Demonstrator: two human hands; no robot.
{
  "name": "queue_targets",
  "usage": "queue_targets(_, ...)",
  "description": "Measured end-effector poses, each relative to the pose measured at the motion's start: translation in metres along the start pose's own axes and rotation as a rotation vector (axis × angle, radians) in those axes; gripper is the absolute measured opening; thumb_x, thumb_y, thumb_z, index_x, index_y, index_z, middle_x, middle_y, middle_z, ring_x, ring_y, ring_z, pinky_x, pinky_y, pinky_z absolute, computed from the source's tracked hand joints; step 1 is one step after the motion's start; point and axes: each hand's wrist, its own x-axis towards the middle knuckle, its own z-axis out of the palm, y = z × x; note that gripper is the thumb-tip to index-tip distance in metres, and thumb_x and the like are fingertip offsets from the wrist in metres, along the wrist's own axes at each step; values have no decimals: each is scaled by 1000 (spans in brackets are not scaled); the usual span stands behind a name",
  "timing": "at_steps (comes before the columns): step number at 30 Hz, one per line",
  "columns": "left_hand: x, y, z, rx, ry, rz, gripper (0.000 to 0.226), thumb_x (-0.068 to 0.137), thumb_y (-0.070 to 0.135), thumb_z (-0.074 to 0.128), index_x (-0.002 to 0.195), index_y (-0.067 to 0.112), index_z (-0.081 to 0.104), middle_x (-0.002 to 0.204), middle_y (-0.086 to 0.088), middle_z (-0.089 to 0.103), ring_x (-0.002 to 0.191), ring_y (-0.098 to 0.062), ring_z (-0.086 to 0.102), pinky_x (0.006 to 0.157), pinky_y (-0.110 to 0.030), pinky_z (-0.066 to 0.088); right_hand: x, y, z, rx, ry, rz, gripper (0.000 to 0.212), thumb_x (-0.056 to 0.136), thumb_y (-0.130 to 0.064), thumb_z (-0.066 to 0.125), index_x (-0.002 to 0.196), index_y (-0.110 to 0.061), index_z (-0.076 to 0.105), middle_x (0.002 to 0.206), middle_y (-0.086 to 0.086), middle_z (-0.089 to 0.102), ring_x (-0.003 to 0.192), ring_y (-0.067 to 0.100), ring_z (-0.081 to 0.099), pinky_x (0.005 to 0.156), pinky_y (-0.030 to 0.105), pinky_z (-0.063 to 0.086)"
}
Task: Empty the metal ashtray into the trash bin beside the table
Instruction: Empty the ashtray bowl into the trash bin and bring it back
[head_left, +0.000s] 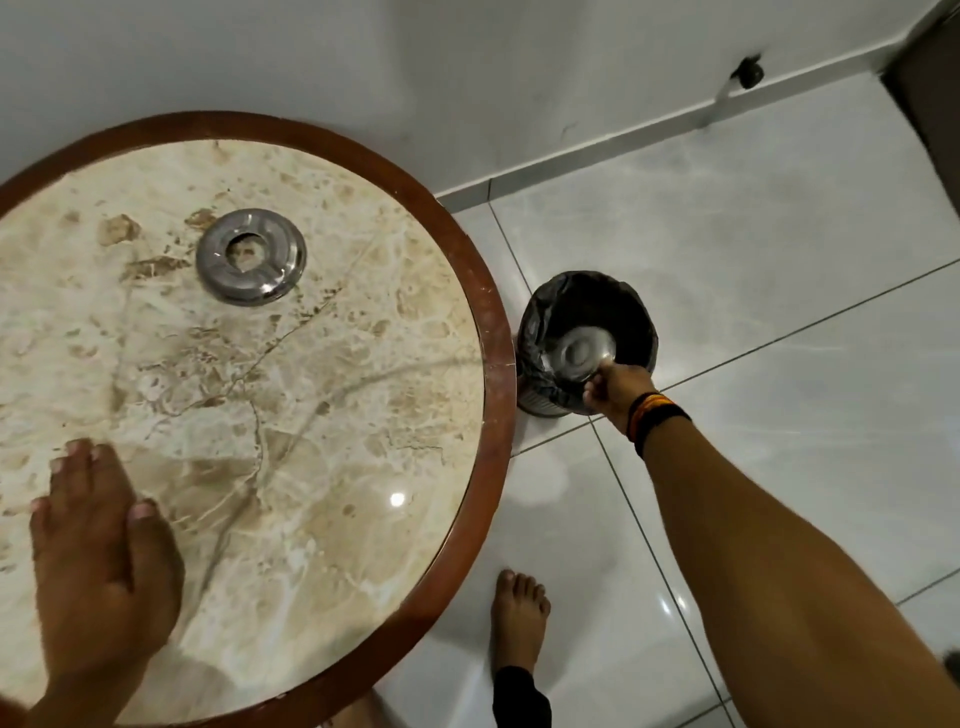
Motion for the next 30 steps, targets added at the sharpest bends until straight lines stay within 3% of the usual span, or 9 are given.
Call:
queue_targets(2, -4, -19, 5, 68, -75, -31, 71, 107, 35, 22, 170, 0, 24, 182, -17, 15, 168, -37, 18, 132, -60, 23, 3, 1, -4, 10, 1, -17, 33, 107, -12, 43, 75, -8, 49, 46, 4, 45, 38, 15, 48, 38, 19, 48)
queue_targets(6, -9, -19, 10, 14, -1, -47, 70, 109, 36, 22, 172, 6, 19, 184, -12, 12, 169, -36, 14, 130, -66, 25, -2, 3, -7, 22, -30, 21, 32, 108, -12, 38, 78, -7, 49, 63, 6, 42, 55, 18, 46, 40, 22, 51)
queue_targets(10, -5, 22, -13, -41, 9, -105, 67, 106, 29, 28, 151, -20, 36, 162, -42, 32, 155, -57, 31, 124, -68, 27, -5, 3, -8, -35, -64, 21, 31, 109, -12, 37, 81, -8, 49, 66, 6, 41, 57, 17, 45, 41, 23, 50)
queue_targets(16, -4, 28, -19, -56, 40, -65, 68, 104, 29, 29, 148, -23, 37, 156, -48, 38, 152, -60, 32, 125, -70, 26, -13, 2, -8, -77, 14, -36, 32, 107, -13, 40, 78, -7, 51, 64, 8, 44, 52, 17, 50, 41, 24, 52)
queue_targets(19, -6, 20, -8, -107, 101, -62, 70, 109, 34, 26, 167, -5, 27, 176, -29, 25, 166, -44, 19, 134, -62, 14, -31, -11, 1, -45, 54, -255, 31, 107, -19, 44, 78, -10, 51, 65, 8, 48, 50, 18, 54, 45, 25, 54)
queue_targets(22, -8, 19, -8, -146, 109, -89, 70, 109, 35, 25, 170, 1, 24, 180, -22, 22, 169, -36, 15, 138, -49, 5, -76, -28, 24, -333, 99, -702, 20, 103, -30, 49, 92, -15, 58, 71, 5, 64, 62, 20, 66, 63, 35, 59)
queue_targets(24, -8, 25, -10, -144, 105, -102, 70, 108, 35, 26, 170, 1, 24, 180, -21, 21, 169, -34, 14, 138, -42, 2, -120, -31, 42, -512, 84, -964, 17, 102, -32, 51, 100, -17, 59, 75, 1, 68, 70, 9, 69, 72, 28, 58)
queue_targets(27, -6, 22, -9, -110, 84, -125, 70, 109, 35, 25, 171, 4, 20, 181, -17, 18, 169, -29, 12, 138, -44, 4, -189, -16, 87, -689, -102, -1263, 6, 102, -20, 55, 101, -16, 60, 85, -3, 65, 73, -4, 59, 69, 9, 44)
queue_targets(30, -9, 16, -2, -107, 103, -135, 67, 110, 33, 26, 172, 7, 20, 181, -13, 18, 169, -23, 11, 138, -46, 7, -229, 26, 137, -912, -347, -1476, 8, 98, -14, 59, 104, -13, 64, 93, 3, 65, 77, 19, 63, 67, 29, 50)
